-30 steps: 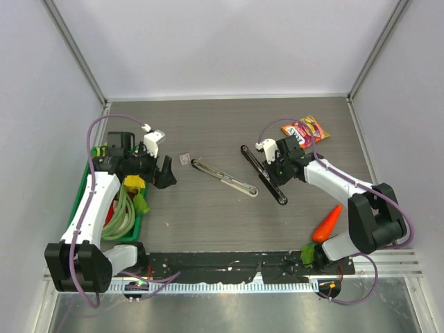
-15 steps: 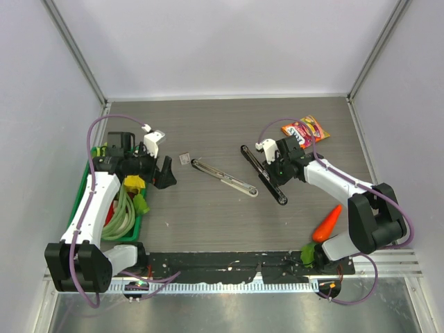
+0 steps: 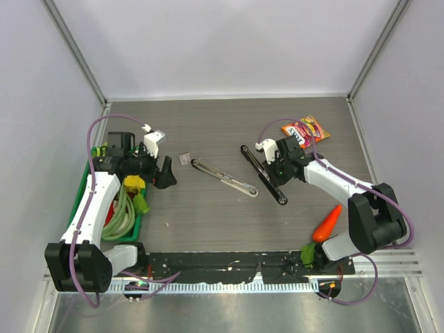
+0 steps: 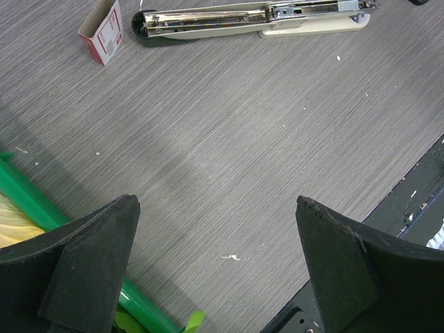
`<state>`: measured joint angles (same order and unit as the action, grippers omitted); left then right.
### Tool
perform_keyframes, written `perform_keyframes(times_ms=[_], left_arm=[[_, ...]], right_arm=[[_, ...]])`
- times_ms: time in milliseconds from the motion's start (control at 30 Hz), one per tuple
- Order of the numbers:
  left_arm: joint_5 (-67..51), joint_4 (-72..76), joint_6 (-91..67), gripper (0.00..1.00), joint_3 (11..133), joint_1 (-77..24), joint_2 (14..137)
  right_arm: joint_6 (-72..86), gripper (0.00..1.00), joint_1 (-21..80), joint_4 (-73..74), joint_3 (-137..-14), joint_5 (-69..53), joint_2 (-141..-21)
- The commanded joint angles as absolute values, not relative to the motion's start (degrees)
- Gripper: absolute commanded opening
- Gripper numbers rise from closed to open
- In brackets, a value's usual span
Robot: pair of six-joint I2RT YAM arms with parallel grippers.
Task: Load the staples into the stapler
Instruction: Install the staple into the stapler.
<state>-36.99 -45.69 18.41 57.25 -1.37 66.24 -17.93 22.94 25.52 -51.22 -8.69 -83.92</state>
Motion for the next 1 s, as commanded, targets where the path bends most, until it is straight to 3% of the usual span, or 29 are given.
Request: perform_keyframes(times_ms=[0, 967], left_arm=[[-38.41, -44.12, 18.72, 1.00, 57.04, -0.88, 65.13], [-38.76, -44.12, 18.46, 1.00, 57.04, -0.79, 64.95]], right_arm=[[-18.72, 0.01, 23.20, 25.14, -52.21, -9.49, -82.71], [-18.98, 0.01, 23.38, 24.79, -51.94, -8.17, -82.27]])
